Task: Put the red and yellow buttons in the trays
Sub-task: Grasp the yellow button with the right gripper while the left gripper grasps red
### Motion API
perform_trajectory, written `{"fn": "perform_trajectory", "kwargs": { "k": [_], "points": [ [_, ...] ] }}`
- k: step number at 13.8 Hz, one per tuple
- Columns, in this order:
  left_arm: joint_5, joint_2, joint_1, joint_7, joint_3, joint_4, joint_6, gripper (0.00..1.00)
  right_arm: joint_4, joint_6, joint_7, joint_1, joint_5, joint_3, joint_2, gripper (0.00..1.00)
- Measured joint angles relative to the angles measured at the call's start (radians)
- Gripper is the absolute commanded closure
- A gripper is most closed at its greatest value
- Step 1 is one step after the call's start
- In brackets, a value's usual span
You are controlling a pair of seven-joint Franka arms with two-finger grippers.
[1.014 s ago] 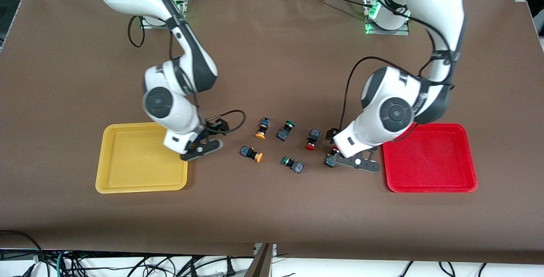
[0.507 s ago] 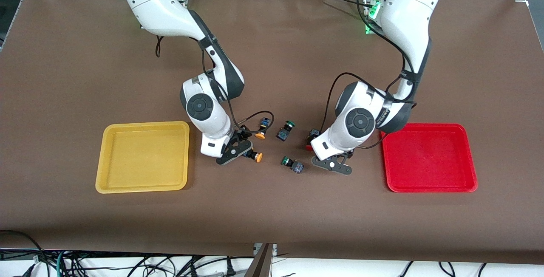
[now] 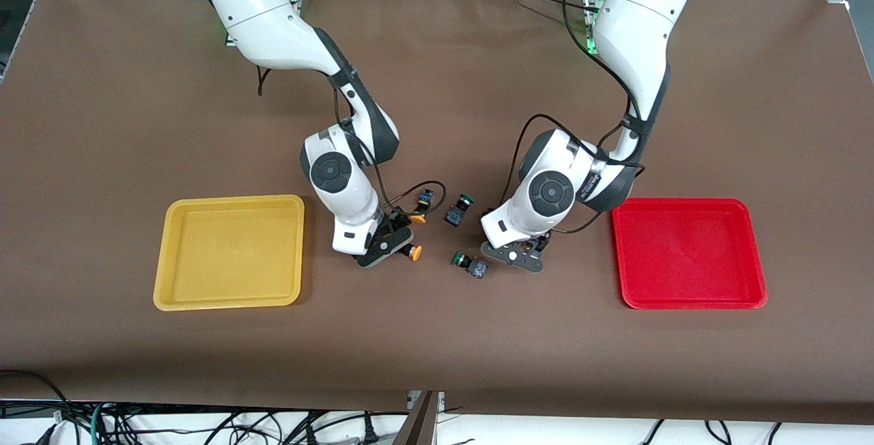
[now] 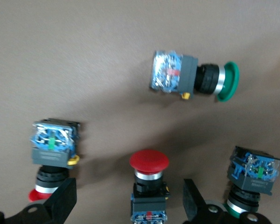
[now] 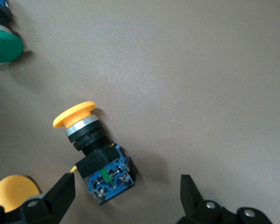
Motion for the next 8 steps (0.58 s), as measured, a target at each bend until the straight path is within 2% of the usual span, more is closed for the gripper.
{"fn": "perform_trajectory", "kwargs": {
  "k": [5,6,8],
  "points": [
    [0.000,0.001,-0.021,0.000,0.000,-0.044,0.000,0.00,0.001,0.002,0.000,0.000,0.000,0.000,0.004,0.01],
    [0.000,0.001,-0.024,0.000,0.000,-0.048,0.000,0.00,0.001,0.002,0.000,0.000,0.000,0.000,0.004,0.02],
    [0.000,0.001,-0.027,0.000,0.000,-0.053,0.000,0.00,0.001,0.002,0.001,0.001,0.000,0.000,0.005,0.13]
  ]
}}
